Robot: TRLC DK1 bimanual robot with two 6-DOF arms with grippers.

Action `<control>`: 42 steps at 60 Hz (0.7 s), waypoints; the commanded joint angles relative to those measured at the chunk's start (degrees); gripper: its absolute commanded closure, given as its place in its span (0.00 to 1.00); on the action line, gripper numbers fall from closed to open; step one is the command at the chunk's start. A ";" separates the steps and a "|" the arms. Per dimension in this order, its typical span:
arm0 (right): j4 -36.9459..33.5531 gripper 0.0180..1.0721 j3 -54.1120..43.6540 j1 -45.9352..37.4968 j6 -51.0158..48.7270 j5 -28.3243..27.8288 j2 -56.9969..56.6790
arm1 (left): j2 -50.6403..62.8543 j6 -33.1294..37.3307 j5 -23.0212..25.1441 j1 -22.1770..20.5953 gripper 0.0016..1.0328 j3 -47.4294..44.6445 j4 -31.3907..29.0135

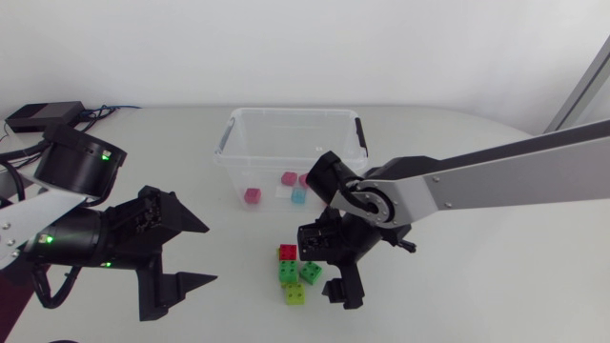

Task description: Pick up the duplo bricks and place them in the container

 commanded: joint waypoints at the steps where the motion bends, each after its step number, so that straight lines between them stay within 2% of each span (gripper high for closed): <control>1: -1.58 0.11 2.34 0.36 -2.60 0.16 2.08 | -1.31 2.15 -0.12 1.26 0.07 -1.46 -0.76; 14: -4.30 0.11 6.91 0.98 -5.68 0.07 6.48 | -4.03 3.29 -0.12 3.28 0.07 -2.86 -2.96; 19: -5.36 0.15 7.35 2.12 -6.56 -0.02 7.53 | -5.00 3.65 -0.12 4.16 0.07 -2.86 -4.10; 28: -6.06 0.35 6.91 3.18 -7.00 -0.46 8.32 | -5.88 4.08 -0.12 4.78 0.07 -2.86 -4.90; 29: -6.24 0.41 6.73 3.18 -7.17 -0.64 8.32 | -5.88 4.08 -0.12 4.87 0.07 -2.86 -4.81; 37: -6.33 0.74 5.41 2.91 -7.26 -1.25 7.97 | -5.26 4.00 -0.04 4.60 0.07 -2.95 -4.19; 42: -6.50 0.77 4.18 2.39 -7.17 -1.43 7.09 | -4.65 3.65 -0.04 4.08 0.07 -2.86 -3.23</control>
